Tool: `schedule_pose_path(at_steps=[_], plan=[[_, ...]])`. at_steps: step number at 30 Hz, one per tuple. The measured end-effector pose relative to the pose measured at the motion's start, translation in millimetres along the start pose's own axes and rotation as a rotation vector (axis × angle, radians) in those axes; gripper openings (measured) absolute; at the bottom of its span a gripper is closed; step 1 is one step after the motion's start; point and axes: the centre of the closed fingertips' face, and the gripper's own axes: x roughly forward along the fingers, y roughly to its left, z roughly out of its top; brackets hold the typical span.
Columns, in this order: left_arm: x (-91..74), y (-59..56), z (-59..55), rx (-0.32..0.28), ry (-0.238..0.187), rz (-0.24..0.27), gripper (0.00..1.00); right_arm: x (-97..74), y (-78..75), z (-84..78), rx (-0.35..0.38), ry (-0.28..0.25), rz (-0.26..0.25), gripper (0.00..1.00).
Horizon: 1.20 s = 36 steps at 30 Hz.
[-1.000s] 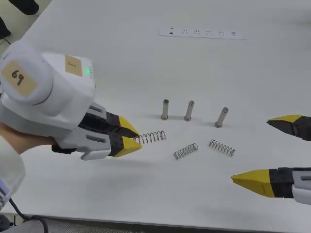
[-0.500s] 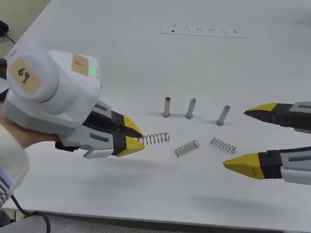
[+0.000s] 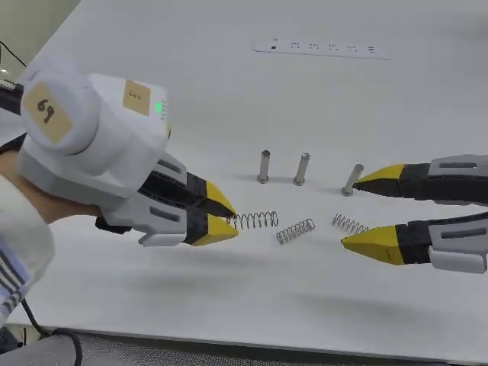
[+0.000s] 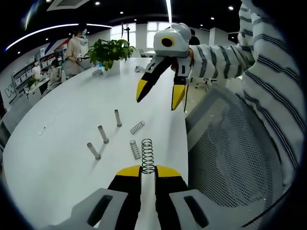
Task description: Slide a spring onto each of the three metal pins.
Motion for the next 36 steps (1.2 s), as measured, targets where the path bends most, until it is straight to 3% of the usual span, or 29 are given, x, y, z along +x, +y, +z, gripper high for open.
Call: schedule_pose_path(at_steps=[13, 25, 36], plan=[[1.1, -6.5, 11.5, 0.007, -0.051, -0.021, 0.03, 17.1, 13.0, 5.9, -0.067, -0.006, 0.088, 0.25], [5.4, -18.1, 17.7, 0.036, -0.079, -0.067, 0.03, 32.2, 28.8, 8.3, -0.097, -0.004, 0.170, 0.22], [5.5, -22.9, 23.4, 0.037, -0.106, -0.089, 0.03, 36.6, 35.2, 9.6, -0.104, -0.004, 0.211, 0.14]])
